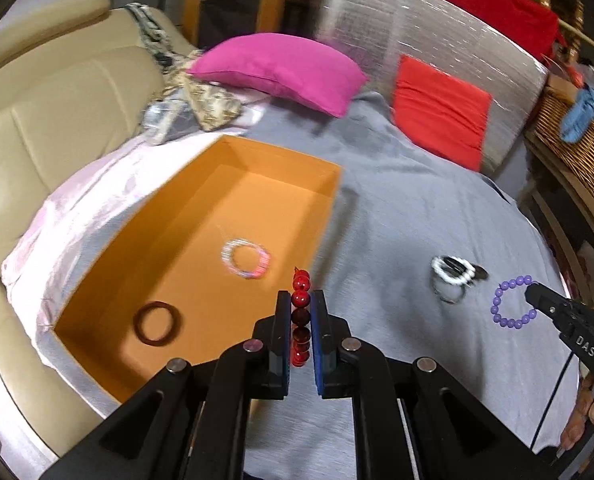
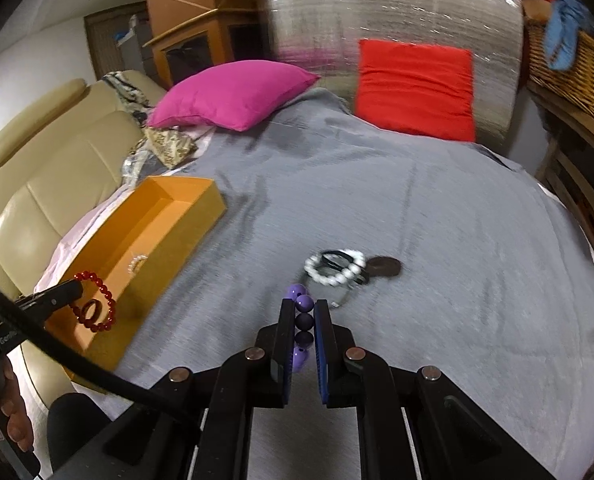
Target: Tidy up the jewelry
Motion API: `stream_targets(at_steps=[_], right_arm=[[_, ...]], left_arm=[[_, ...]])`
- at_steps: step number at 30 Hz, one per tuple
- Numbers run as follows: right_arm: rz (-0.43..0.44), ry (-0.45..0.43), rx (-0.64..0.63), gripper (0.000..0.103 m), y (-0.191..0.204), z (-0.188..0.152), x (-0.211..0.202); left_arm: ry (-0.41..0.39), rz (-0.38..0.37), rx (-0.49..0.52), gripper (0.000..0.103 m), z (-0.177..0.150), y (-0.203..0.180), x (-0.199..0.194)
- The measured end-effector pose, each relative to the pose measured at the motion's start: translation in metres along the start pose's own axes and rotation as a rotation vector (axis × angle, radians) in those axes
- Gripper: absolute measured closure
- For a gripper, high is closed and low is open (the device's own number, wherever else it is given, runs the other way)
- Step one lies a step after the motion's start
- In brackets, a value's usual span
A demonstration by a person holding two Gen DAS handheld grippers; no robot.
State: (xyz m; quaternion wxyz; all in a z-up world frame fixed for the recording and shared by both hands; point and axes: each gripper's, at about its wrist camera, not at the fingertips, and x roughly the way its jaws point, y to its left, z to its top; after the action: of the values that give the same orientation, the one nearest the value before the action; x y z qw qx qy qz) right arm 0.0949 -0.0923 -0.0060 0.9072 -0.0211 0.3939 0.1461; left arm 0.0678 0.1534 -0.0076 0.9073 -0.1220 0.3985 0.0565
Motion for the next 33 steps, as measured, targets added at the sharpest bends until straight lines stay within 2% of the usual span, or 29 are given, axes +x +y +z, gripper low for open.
stream_targets(at_steps=[10,18,24,33], right_arm=[[0.109,-0.015,-0.103,0.093,0.081,0.050,0.034],[0.197,0.025,-0.165,0.093,0.150,0.080,0.082],[0.214,0.090,-0.166,0.093,0.174,0.096,0.135],[0.214,0.170,-0.123,0.093,0.178,0.097,0.192]], left_arm=[[0.016,0.099,-0.099,0.094,0.011,0.061,0.020],[0.069,0.138,-0.119,0.094,0.011,0.084,0.050],[0.086,0.136,-0.123,0.094,0.017,0.089,0.065],[0.104,0.150,-0.129,0.094,0.019,0.091,0.085]])
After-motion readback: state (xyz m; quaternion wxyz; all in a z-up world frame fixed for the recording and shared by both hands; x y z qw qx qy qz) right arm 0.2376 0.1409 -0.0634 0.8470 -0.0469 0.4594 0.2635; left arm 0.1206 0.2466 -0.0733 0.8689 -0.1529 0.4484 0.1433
